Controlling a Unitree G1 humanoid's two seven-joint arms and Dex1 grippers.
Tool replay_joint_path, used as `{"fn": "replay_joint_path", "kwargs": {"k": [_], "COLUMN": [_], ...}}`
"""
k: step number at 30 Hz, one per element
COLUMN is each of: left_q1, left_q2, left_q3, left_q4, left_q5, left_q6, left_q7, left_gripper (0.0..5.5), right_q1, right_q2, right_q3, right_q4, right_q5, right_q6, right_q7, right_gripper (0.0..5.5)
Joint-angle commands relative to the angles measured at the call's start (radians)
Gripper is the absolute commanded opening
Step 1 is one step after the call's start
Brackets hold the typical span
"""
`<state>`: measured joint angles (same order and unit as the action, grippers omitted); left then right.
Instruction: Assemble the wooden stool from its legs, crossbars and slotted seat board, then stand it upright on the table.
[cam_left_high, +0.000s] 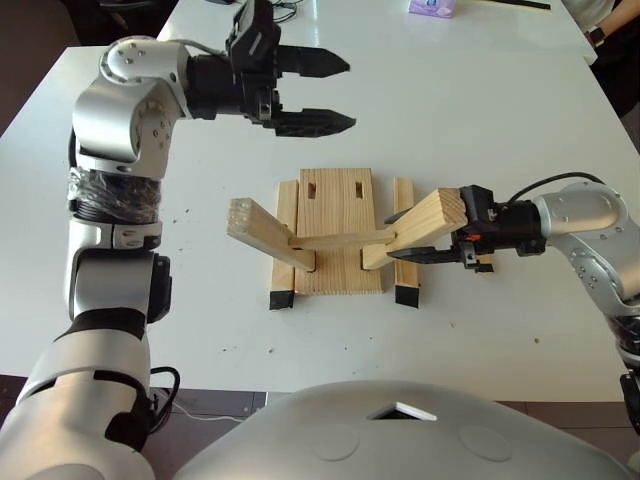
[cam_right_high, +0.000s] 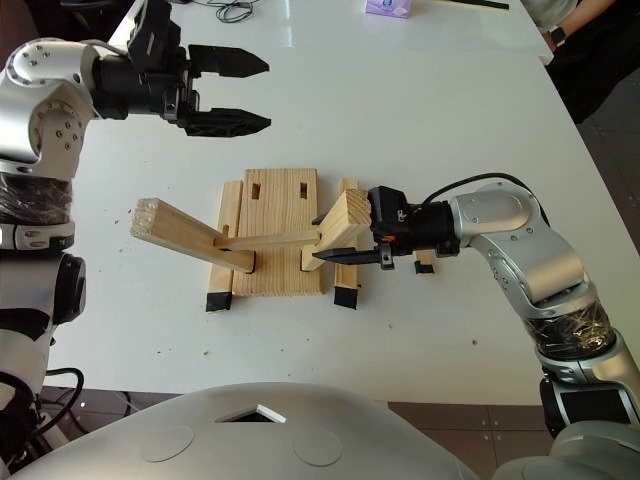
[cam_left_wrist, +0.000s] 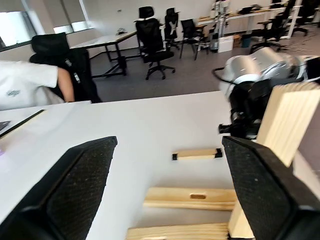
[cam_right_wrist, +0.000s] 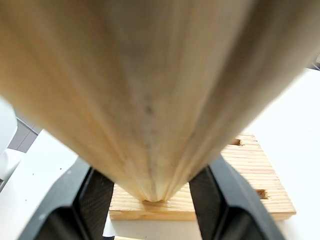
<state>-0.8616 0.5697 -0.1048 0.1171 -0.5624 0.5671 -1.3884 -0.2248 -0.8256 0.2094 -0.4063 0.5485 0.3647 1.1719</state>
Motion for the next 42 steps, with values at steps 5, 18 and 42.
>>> {"fn": "replay_joint_path", "kwargs": {"k": [5, 18, 42], "left_q1": [0.051, 0.109, 0.206], "left_q2": [0.035, 0.026, 0.062], "left_q3": [-0.146, -0.208, -0.274], "left_q4": [-0.124, -0.182, -0.222], "left_q5": [0.038, 0.061, 0.151], "left_q6": [-0.041, -0.07, -0.208], "left_q7": [-0.172, -0.182, -0.207], "left_gripper": [2.94, 1.59, 0.09], "right_q1": [0.022, 0.006, 0.006], "right_q2": [-0.002, 0.003, 0.009], "right_q3": [0.068, 0.089, 0.094], "right_q4": [0.029, 0.034, 0.019], "right_q5": [-0.06, -0.067, -0.067], "right_q6": [0.033, 0.019, 0.017], "right_q7": [0.011, 0.019, 0.007], "right_gripper": [2.04, 2.04, 2.04]}}
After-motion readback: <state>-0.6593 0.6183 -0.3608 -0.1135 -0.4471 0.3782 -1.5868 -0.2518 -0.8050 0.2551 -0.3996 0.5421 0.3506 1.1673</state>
